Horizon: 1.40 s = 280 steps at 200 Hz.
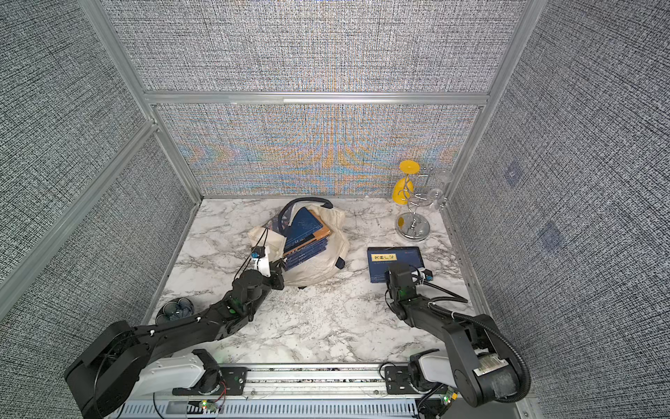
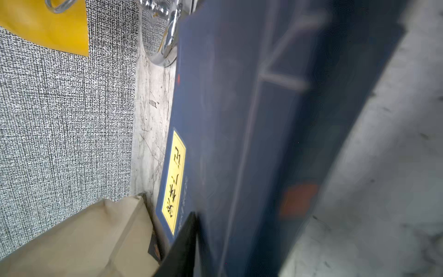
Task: Take out the books from the canvas bag
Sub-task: Place the book on the book.
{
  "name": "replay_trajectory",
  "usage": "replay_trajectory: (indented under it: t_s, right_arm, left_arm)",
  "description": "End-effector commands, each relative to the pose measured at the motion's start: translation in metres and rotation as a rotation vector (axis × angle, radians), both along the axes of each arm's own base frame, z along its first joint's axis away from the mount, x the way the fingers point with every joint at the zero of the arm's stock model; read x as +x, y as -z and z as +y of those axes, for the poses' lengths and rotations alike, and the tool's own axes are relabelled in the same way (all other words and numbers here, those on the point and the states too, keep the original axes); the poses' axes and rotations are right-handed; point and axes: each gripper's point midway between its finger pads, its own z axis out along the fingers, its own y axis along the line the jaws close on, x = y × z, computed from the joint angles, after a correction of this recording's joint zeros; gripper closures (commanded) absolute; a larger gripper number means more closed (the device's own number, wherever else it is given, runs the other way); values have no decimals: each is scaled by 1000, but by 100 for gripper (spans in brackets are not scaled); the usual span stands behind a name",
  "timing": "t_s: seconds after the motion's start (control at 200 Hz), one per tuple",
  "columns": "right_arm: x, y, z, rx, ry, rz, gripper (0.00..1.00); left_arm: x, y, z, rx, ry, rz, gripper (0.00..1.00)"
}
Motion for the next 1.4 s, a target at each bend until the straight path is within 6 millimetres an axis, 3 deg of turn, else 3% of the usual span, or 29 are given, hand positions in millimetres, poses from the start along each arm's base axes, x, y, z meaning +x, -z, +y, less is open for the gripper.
replay_trajectory:
  t_s: [0.0,0.26,0.61,0.85,1.121,1.396]
  right_arm:
    - [-7,5,4,-23,-59,47,55]
    - [-19,-6,4,-54,-106,106,35]
    - [-30,-12,6,-79,-170,152,26]
    - [-30,-26,22,-100,-297,169,20]
    - [-18,-59,76,-133,-542,84,17]
    - [-7,-97,163,-209,-767,-57,17]
  left_arm:
    - [2,-5,-2,-4,0,-12,100]
    - [2,-4,-1,1,-1,-11,100]
    - [2,-5,-2,0,4,-10,100]
    - [1,-6,-1,-1,2,-15,100]
    - [2,-6,-2,0,10,-16,100]
    - [0,-7,-3,-3,18,-23,100]
